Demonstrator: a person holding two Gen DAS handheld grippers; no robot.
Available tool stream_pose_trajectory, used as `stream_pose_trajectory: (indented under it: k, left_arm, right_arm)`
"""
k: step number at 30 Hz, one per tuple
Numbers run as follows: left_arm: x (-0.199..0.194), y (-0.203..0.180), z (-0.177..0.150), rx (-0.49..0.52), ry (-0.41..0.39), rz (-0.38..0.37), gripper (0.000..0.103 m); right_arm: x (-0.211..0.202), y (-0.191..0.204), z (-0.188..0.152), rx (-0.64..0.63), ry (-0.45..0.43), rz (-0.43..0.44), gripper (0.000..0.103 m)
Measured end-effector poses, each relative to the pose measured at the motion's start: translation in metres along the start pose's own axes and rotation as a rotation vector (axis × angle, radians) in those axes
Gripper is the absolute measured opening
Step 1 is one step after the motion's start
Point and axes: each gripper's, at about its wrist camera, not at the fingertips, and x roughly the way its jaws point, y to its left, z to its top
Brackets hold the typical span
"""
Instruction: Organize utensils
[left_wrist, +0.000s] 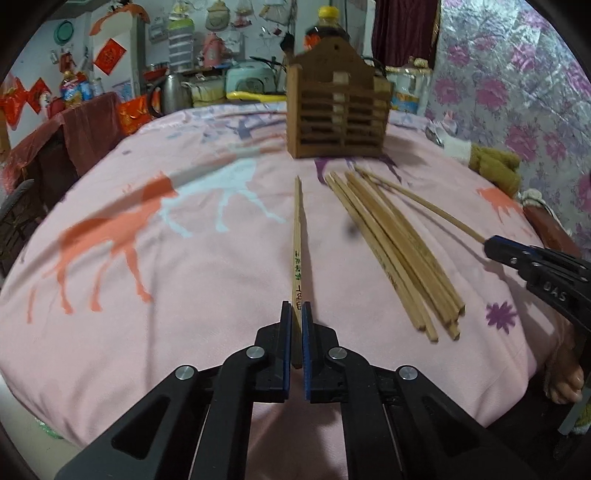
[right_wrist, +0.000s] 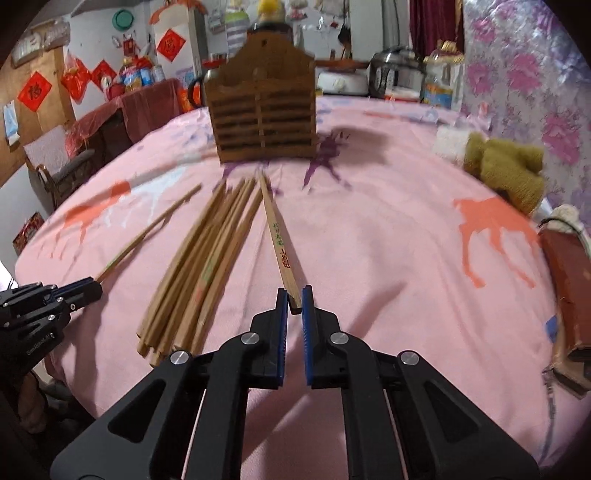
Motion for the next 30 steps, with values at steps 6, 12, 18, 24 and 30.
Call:
stream_pose_trajectory:
  k: [6, 12, 18, 24, 30]
  left_arm:
    - [-0.034, 0.002, 0.041, 0.003, -0.081, -0.013, 0.006]
    - [-0.059, -0.003, 0.101, 0.027, -0.152, -0.05, 0.006]
    - [-0.063, -0.008, 0.159, 0.033, -0.151, -0.104, 0.006]
    - [-0.059, -0.012, 0.182, 0.055, -0.169, -0.113, 0.006]
    - [-0.047, -0.011, 0.185, 0.052, -0.149, -0.151, 0.006]
  right_arm:
    - [-0.037, -0.002, 0.039, -0.002, -0.137, 0.004, 0.008]
    - [-0.055, -0.009, 0.079, 0.024, -0.203, 0.031, 0.008]
    - [-0.06, -0.012, 0.121, 0.021, -0.224, 0.044, 0.008]
    - [-0.032, -0.012, 0.107, -0.035, -0.089, 0.149, 0.023]
    - [-0.009, -0.009, 0.028, -0.106, 0.06, 0.113, 0.049]
